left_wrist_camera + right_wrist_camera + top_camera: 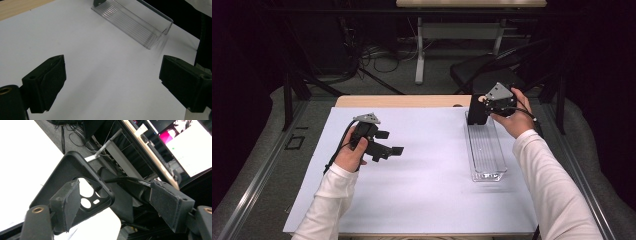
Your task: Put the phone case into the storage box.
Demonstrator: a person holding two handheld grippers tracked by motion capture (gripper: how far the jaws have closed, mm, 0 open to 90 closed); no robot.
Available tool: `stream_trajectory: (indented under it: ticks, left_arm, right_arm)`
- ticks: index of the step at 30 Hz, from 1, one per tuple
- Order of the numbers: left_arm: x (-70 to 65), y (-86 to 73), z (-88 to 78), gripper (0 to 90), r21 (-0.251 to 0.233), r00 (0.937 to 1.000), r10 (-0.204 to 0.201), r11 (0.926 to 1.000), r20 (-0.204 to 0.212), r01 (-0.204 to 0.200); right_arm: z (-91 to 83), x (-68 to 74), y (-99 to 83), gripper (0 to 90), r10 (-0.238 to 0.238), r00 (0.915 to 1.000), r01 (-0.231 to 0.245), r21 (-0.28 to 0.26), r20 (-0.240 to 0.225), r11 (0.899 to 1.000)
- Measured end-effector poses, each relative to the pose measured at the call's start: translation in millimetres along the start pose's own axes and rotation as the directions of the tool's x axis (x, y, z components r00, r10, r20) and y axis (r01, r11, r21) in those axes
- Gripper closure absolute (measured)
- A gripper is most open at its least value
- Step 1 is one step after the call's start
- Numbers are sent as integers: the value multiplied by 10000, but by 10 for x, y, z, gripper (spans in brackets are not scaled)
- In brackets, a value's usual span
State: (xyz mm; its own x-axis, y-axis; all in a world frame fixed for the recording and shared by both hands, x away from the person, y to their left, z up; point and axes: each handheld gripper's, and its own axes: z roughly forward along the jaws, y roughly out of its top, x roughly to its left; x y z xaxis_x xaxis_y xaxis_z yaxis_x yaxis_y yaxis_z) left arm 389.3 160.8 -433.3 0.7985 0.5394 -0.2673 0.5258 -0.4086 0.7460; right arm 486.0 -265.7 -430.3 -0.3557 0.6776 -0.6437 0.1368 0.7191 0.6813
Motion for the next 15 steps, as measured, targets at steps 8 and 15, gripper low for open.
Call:
stream_trajectory:
  ticks: [8, 15]
  left_arm:
    - [-11, -1, -5, 75, -12, 10000, 23, 10000, 19, -23]
    - [-17, -3, -26, 75, -64, 10000, 67, 10000, 14, -67]
  right_arm:
    - [-22, -37, 10, 150, 1206, 9918, -1196, 240, -430, 9925]
    - [-64, -70, -4, 72, 2398, 9678, -2385, 262, -760, 9708]
